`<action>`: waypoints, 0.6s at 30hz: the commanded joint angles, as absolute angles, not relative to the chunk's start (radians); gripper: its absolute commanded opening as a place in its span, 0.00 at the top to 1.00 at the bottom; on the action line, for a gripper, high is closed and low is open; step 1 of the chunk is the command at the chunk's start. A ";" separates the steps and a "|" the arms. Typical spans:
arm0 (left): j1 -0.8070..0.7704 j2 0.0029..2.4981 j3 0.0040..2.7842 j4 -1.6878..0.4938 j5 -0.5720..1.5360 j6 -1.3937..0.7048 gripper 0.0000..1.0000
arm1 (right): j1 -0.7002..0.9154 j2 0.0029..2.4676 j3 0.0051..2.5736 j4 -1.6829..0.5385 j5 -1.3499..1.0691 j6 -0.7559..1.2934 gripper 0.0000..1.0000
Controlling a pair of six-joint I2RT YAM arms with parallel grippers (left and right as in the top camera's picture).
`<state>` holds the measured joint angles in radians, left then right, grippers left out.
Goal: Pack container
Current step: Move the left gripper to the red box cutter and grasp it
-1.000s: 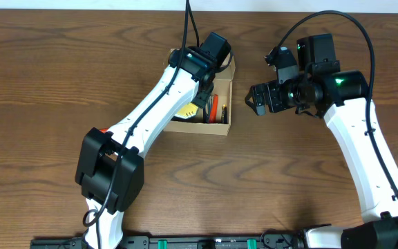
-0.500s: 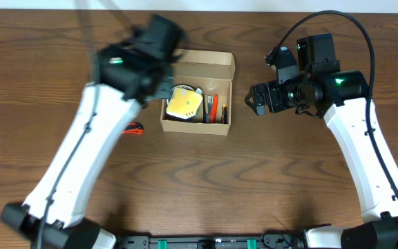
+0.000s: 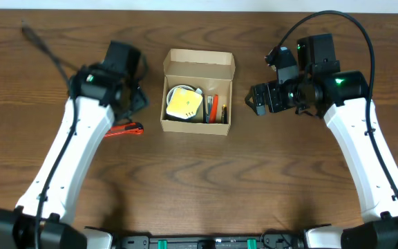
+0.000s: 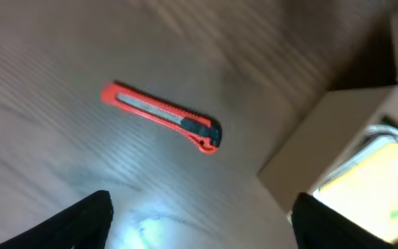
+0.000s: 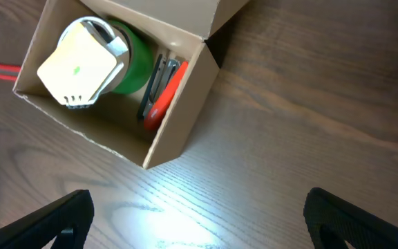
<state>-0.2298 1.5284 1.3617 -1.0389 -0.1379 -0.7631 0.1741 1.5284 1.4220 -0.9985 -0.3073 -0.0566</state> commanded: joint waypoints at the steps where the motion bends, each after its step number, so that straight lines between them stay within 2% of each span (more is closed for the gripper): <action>1: -0.146 1.474 1.230 -0.966 -0.015 -0.888 0.15 | 0.171 1.511 1.423 -0.999 -0.318 -0.068 0.01; 7: -0.055 1.495 1.049 -0.823 0.072 -1.057 0.14 | 0.171 1.511 1.423 -0.999 -0.318 -0.068 0.01; 9: -0.050 1.509 1.006 -0.776 0.072 -1.122 0.06 | 0.171 1.511 1.423 -0.999 -0.318 -0.068 0.01; 11: -0.051 1.520 0.963 -0.714 0.073 -1.162 0.02 | 0.171 1.511 1.423 -0.999 -0.318 -0.068 0.01; 18: -0.055 1.526 0.841 -0.548 0.019 -1.288 0.05 | 0.171 1.511 1.423 -0.999 -0.318 -0.068 0.01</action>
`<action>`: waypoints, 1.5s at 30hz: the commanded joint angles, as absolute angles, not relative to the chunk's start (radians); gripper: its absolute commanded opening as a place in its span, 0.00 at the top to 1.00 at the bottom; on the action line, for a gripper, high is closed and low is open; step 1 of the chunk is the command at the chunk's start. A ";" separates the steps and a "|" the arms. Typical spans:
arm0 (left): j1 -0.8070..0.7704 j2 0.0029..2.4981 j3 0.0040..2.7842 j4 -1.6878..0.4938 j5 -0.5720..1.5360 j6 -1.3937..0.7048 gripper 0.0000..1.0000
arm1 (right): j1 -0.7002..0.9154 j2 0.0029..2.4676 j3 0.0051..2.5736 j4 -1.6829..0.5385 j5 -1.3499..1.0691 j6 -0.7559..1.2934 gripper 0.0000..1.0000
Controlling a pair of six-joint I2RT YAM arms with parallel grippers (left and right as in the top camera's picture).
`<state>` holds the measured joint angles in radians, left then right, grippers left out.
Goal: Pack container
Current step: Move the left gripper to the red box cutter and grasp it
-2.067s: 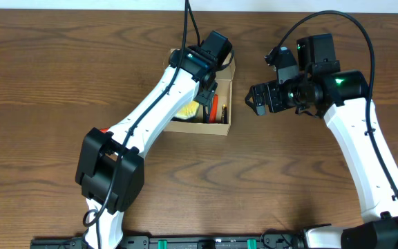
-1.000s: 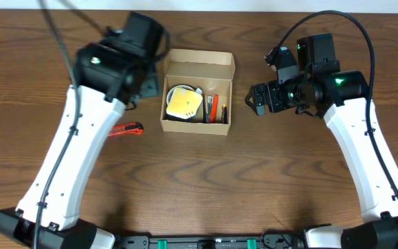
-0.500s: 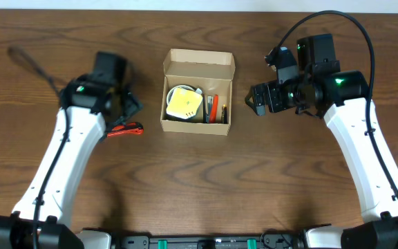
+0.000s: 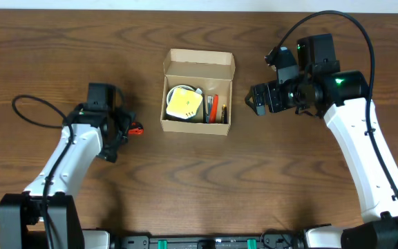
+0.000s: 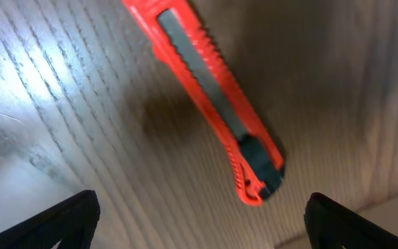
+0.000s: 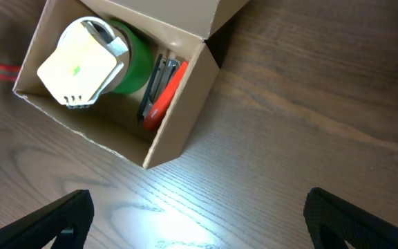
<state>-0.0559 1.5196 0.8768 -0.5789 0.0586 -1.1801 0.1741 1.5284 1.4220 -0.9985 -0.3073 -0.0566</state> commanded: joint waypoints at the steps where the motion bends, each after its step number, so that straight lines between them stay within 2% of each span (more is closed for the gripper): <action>1: -0.055 1.526 0.828 -0.530 0.011 -1.308 0.04 | 0.171 1.511 1.423 -0.999 -0.318 -0.068 0.01; 12: -0.054 1.614 0.783 -0.332 0.018 -1.374 0.04 | 0.171 1.511 1.423 -0.999 -0.318 -0.068 0.01; 17: -0.053 1.681 0.818 -0.319 0.053 -1.369 0.04 | 0.171 1.511 1.423 -0.999 -0.318 -0.068 0.01; 24: -0.052 1.719 0.915 -0.418 0.047 -1.355 0.04 | 0.171 1.511 1.423 -0.999 -0.318 -0.068 0.01; 32: -0.052 1.816 1.114 -0.689 0.019 -1.298 0.04 | 0.171 1.511 1.423 -0.999 -0.318 -0.068 0.01; 45: -0.052 1.905 1.159 -0.669 0.015 -1.279 0.04 | 0.171 1.511 1.423 -0.999 -0.318 -0.068 0.01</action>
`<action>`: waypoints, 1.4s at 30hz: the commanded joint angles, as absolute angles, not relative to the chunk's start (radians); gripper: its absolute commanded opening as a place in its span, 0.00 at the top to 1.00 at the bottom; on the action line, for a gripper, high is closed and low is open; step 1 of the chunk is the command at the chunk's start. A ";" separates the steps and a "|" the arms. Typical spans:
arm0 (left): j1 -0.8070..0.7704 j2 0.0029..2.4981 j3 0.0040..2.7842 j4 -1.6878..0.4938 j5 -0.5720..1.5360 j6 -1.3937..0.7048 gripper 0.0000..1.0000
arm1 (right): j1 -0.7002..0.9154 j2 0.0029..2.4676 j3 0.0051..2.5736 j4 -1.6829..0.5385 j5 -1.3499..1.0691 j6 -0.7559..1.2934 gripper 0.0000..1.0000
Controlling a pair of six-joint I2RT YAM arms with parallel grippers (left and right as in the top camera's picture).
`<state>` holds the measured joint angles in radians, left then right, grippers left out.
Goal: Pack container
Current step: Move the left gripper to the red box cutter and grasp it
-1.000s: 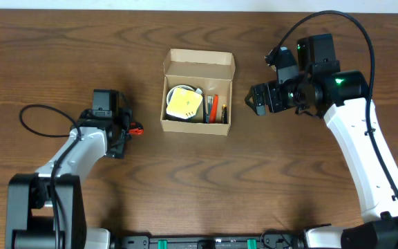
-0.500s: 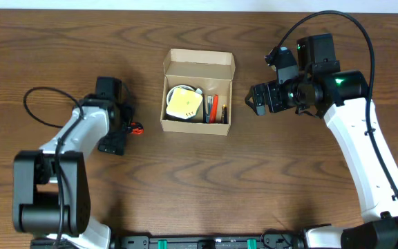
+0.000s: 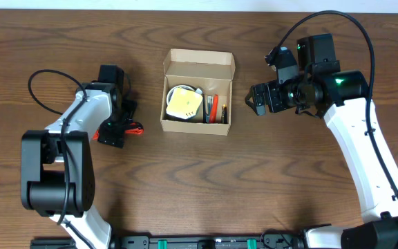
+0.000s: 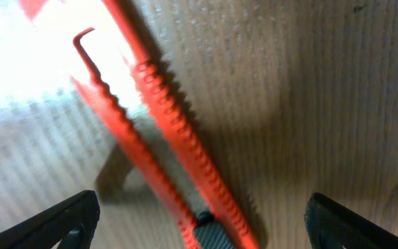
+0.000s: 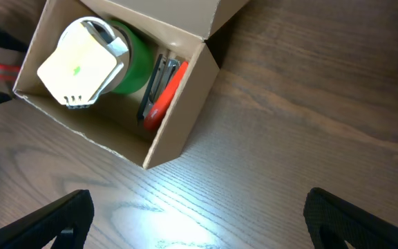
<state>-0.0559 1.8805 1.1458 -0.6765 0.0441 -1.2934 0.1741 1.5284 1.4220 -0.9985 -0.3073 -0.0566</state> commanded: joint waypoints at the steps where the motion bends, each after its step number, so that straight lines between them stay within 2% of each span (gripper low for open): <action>1: -0.052 1.908 1.159 -0.662 0.015 -1.279 0.04 | 0.171 1.511 1.423 -0.999 -0.318 -0.068 0.01; 5: -0.052 1.909 1.159 -0.649 -0.009 -1.279 0.00 | 0.171 1.511 1.423 -0.999 -0.318 -0.068 0.01; 6: -0.052 1.909 1.159 -0.650 -0.016 -1.279 0.05 | 0.171 1.511 1.423 -0.999 -0.318 -0.068 0.01; 9: -0.052 1.909 1.158 -0.650 -0.033 -1.279 0.11 | 0.171 1.511 1.423 -0.999 -0.318 -0.068 0.01; 13: -0.052 1.909 1.153 -0.649 -0.036 -1.279 0.25 | 0.171 1.511 1.423 -0.999 -0.318 -0.068 0.01; 26: -0.052 1.957 1.143 -0.646 -0.002 -1.286 0.30 | 0.171 1.511 1.423 -0.999 -0.318 -0.068 0.01; 29: -0.052 1.959 1.143 -0.646 -0.002 -1.286 0.41 | 0.171 1.511 1.423 -0.999 -0.318 -0.068 0.01; 35: -0.052 1.958 1.143 -0.646 0.013 -1.285 0.71 | 0.171 1.511 1.423 -0.999 -0.318 -0.068 0.01; 42: -0.052 1.958 1.143 -0.646 0.016 -1.254 0.93 | 0.171 1.511 1.423 -0.999 -0.318 -0.068 0.01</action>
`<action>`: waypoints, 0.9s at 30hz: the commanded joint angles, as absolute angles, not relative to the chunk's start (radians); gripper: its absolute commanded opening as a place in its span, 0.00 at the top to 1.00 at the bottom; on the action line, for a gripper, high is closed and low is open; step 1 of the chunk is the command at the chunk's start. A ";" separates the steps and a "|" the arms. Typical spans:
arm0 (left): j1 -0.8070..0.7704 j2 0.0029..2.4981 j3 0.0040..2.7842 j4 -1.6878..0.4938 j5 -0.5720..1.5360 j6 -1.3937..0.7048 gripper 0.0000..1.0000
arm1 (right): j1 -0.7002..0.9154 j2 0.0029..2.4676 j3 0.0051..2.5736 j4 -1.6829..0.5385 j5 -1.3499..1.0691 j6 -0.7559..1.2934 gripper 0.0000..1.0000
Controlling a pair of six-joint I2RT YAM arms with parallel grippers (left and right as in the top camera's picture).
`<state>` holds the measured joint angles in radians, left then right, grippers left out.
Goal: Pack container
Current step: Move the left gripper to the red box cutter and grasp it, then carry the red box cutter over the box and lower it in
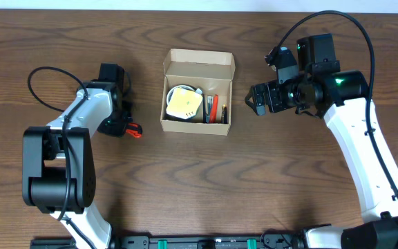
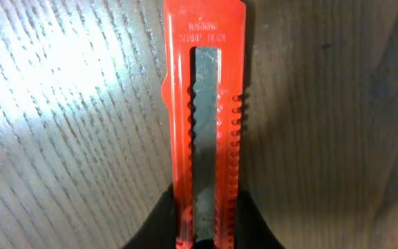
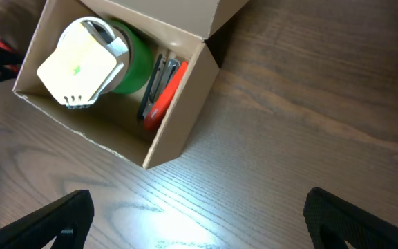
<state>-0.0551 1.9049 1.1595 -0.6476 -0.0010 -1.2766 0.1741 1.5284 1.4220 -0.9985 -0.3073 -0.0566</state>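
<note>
The red box cutter (image 2: 206, 124) lies on the wooden table, left of the cardboard box (image 1: 221, 65). My left gripper (image 2: 206, 234) is down at the table and shut on the cutter's near end, with a black finger (image 2: 159, 223) on each side. From overhead only the cutter's red tip (image 1: 135, 131) shows beside the left gripper (image 1: 116, 126). My right gripper (image 3: 197, 228) hangs open to the right of the box (image 3: 178, 135), holding nothing.
The open box holds a white and yellow item (image 3: 78, 62) on a green one (image 3: 135, 66), with red and black tools (image 3: 163, 97) standing along its right wall. A black cable (image 1: 40, 83) loops on the table left of the left arm.
My left gripper was open, with its fingers wide apart close over the cutter. It has turned in line with the cutter and shut on it. The right arm has not moved.
The cutter lay left of the box with my open left gripper high above it. That gripper then stood lower over the cutter, then very close, still open. Now it is shut on the cutter. My right gripper stayed open beside the box throughout.
</note>
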 commanded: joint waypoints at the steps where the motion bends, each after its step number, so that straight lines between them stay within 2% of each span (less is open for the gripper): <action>1: -0.052 1.958 1.143 -0.646 0.016 -1.249 0.94 | 0.171 1.511 1.423 -0.999 -0.318 -0.068 0.01; 8: -0.052 1.916 1.174 -0.658 0.027 -1.154 0.94 | 0.171 1.511 1.423 -0.999 -0.318 -0.068 0.01; 14: -0.060 1.799 1.253 -0.680 0.027 -0.924 0.94 | 0.171 1.511 1.423 -0.999 -0.318 -0.068 0.01; 17: -0.087 1.724 1.280 -0.648 0.032 -0.669 0.94 | 0.171 1.511 1.423 -0.999 -0.318 -0.068 0.01; 20: -0.139 1.642 1.288 -0.582 0.102 -0.330 0.94 | 0.171 1.511 1.423 -0.999 -0.318 -0.068 0.01; 24: -0.247 1.560 1.288 -0.504 0.255 0.134 0.94 | 0.171 1.511 1.423 -0.999 -0.318 -0.068 0.01; 27: -0.345 1.538 1.288 -0.487 0.255 0.402 0.95 | 0.171 1.511 1.423 -0.999 -0.318 -0.068 0.01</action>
<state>-0.2710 1.5490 1.2793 -0.4873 0.1841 -0.0570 0.1741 1.5284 1.4220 -0.9985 -0.3073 -0.0566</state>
